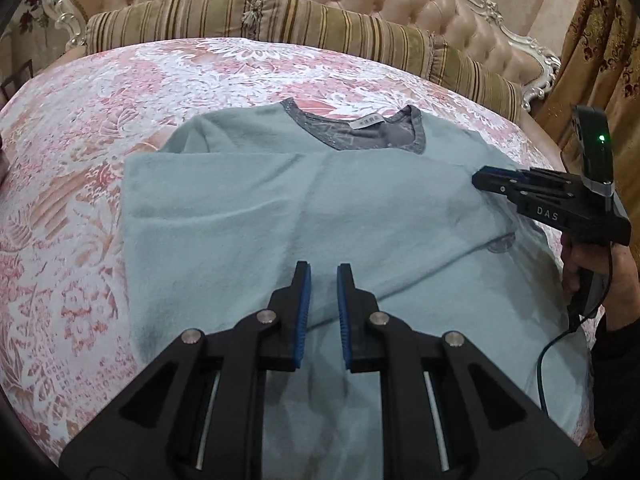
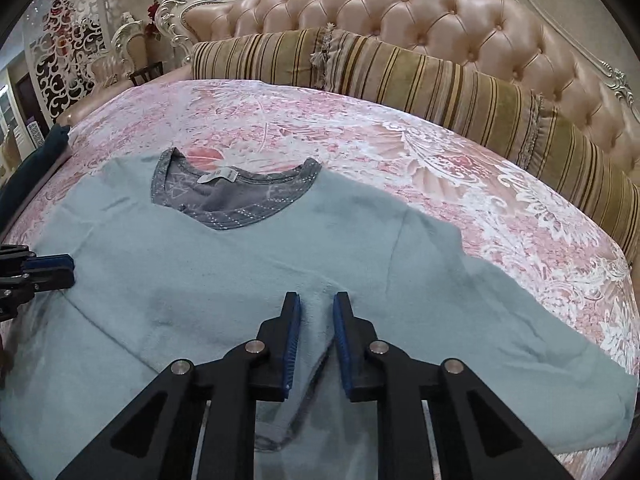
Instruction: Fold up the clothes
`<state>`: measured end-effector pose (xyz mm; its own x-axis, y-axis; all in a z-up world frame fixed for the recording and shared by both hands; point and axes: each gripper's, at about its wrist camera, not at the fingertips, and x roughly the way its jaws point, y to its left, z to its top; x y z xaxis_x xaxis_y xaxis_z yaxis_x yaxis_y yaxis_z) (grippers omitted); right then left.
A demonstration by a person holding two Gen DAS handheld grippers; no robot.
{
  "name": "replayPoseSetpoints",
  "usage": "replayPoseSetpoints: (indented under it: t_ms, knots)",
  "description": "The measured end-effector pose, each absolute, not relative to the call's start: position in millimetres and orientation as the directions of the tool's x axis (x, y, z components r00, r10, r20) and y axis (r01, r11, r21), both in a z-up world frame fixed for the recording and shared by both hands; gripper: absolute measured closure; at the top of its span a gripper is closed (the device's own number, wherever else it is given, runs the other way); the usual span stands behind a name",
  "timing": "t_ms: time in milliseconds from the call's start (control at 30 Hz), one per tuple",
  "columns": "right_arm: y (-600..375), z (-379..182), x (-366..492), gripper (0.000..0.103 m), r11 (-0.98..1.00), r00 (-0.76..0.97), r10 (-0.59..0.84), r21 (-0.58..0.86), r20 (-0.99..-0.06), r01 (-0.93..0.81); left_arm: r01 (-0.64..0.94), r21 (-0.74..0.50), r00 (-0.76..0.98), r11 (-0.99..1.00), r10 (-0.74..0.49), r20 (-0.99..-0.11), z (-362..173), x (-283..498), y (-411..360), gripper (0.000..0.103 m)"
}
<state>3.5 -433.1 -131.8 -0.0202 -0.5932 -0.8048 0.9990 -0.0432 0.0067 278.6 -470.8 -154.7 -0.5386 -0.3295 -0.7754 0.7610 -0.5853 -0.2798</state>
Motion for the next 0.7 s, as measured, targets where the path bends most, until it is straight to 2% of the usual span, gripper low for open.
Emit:
replayPoseSetpoints:
  t_ms: [67, 133, 167, 267, 300, 367, 433, 467, 533, 600, 667, 700]
  knots:
    - [-428, -126, -2, 0.086, -0.048, -0.002, -0.609, 0.034, -0.793, 0.998, 0.768, -0.279, -0.533, -0.576, -0.335, -0.777, -157, 280, -471, 0.087]
    - [-411, -111, -22, 0.085, -0.124, -0.049, -0.646, 0.042, -0.762, 0.991, 0.774, -0.265, -0.524, -0.574, -0.349, -0.777, -158, 279, -469, 0.087]
    - [-400, -104, -34, 0.081, -0.163, -0.071, -0.662, 0.051, -0.746, 0.985, 0.777, -0.251, -0.518, -0.577, -0.36, -0.776, -158, 277, -466, 0.087]
    - [-364, -92, -70, 0.081, -0.251, -0.11, -0.671, 0.084, -0.733, 0.964, 0.772, -0.248, -0.528, -0.586, -0.372, -0.764, -158, 277, -463, 0.086]
    - [-352, -91, -80, 0.081, -0.277, -0.129, -0.667, 0.083, -0.733, 0.957, 0.768, -0.253, -0.534, -0.588, -0.372, -0.759, -158, 278, -462, 0.083]
    - [-327, -95, -98, 0.079, -0.322, -0.165, -0.652, 0.073, -0.74, 0.944, 0.761, -0.266, -0.547, -0.592, -0.364, -0.754, -157, 278, -460, 0.065]
    - [-304, -103, -112, 0.078, -0.354, -0.186, -0.637, 0.07, -0.749, 0.933, 0.764, -0.29, -0.562, -0.577, -0.372, -0.739, -148, 276, -455, 0.053]
    - [-293, -108, -119, 0.078, -0.373, -0.195, -0.631, 0.073, -0.751, 0.925, 0.753, -0.288, -0.577, -0.591, -0.383, -0.722, -141, 271, -450, 0.052]
    - [-274, -116, -134, 0.077, -0.413, -0.206, -0.625, 0.095, -0.753, 0.906, 0.734, -0.275, -0.599, -0.621, -0.403, -0.692, -128, 258, -440, 0.052]
    - [-260, -124, -149, 0.076, -0.453, -0.201, -0.624, 0.14, -0.755, 0.88, 0.718, -0.258, -0.599, -0.647, -0.384, -0.703, -120, 231, -433, 0.054]
    - [-250, -130, -158, 0.076, -0.485, -0.204, -0.615, 0.162, -0.762, 0.859, 0.709, -0.228, -0.585, -0.667, -0.377, -0.718, -120, 205, -431, 0.071]
    - [-249, -130, -158, 0.076, -0.484, -0.2, -0.617, 0.167, -0.761, 0.859, 0.696, -0.199, -0.572, -0.69, -0.366, -0.734, -122, 184, -431, 0.072]
